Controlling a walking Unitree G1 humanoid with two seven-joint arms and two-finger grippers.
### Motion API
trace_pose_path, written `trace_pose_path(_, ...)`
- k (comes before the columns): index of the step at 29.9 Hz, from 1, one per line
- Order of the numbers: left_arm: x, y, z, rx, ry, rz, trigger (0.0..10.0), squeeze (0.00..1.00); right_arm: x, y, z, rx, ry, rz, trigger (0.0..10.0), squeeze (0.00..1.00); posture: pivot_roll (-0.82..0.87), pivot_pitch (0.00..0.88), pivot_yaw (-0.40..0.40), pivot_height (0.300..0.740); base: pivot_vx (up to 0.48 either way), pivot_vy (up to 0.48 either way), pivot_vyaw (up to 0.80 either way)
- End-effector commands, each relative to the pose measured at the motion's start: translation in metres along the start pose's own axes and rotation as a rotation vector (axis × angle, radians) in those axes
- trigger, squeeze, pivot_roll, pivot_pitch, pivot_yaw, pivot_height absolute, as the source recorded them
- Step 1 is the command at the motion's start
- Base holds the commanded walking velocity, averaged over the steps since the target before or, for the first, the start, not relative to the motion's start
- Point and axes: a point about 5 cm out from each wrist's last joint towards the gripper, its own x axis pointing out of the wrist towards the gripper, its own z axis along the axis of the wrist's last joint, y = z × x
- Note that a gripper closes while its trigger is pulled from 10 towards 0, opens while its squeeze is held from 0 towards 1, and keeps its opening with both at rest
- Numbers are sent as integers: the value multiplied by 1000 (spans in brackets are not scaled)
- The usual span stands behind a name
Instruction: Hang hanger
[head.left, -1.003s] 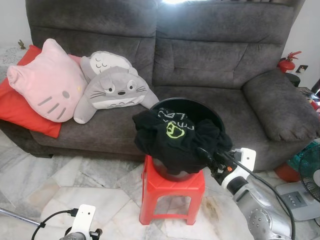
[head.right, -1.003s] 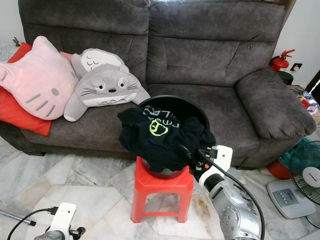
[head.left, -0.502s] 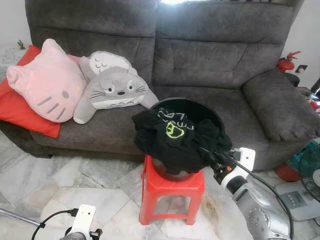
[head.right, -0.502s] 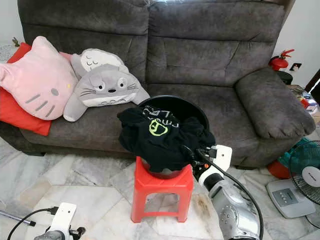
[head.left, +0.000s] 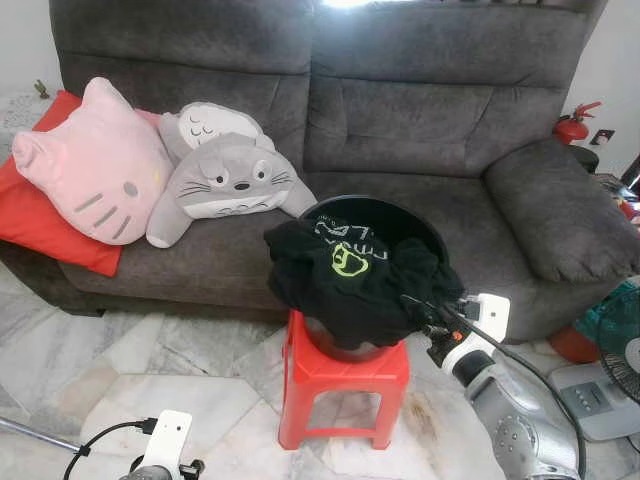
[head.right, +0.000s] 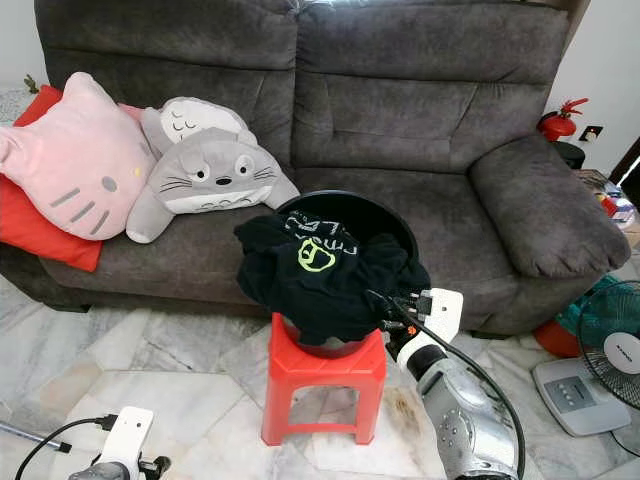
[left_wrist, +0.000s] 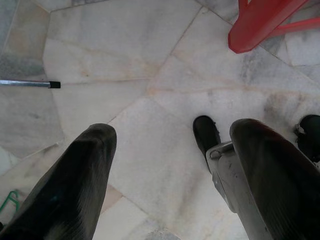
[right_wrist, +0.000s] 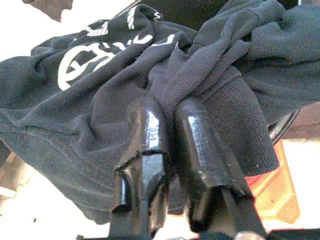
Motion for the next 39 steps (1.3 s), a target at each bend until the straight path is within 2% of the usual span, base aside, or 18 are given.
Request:
trace_pose_path(1,0,-1,-4,11,16,-5,10000,0,1,-1,3,-9,-13,-6,0,0,-166,10,-51,740,0,0,0)
trace_pose_path(6,0,-1,-4,11,16,-4,10000,0,2,0,7,-15,-30,-4,0,0,-166,12,-50,740,0,0,0)
trace_pose_path(12,0,-1,-4,9,15,-3,10000,0,5,6,21,-44,-79,22,0,0,-166,12,-50,740,0,0,0)
trace_pose_path(16,0,-1,-3,6,14,-4,10000,0,9,13,34,-74,-110,59,0,0,-168,14,-50,740,0,0,0)
trace_pose_path(25,0,-2,-3,2,13,-3,10000,0,13,23,46,-113,-138,106,0,0,-167,13,-52,740,0,0,0)
trace_pose_path(34,0,-2,-2,-4,12,-8,10000,0,15,39,65,-171,-171,181,0,0,-166,11,-52,740,0,0,0)
trace_pose_path(39,0,-3,-2,-7,12,-17,10000,0,15,46,70,-246,-160,217,0,0,-169,7,-54,740,0,0,0)
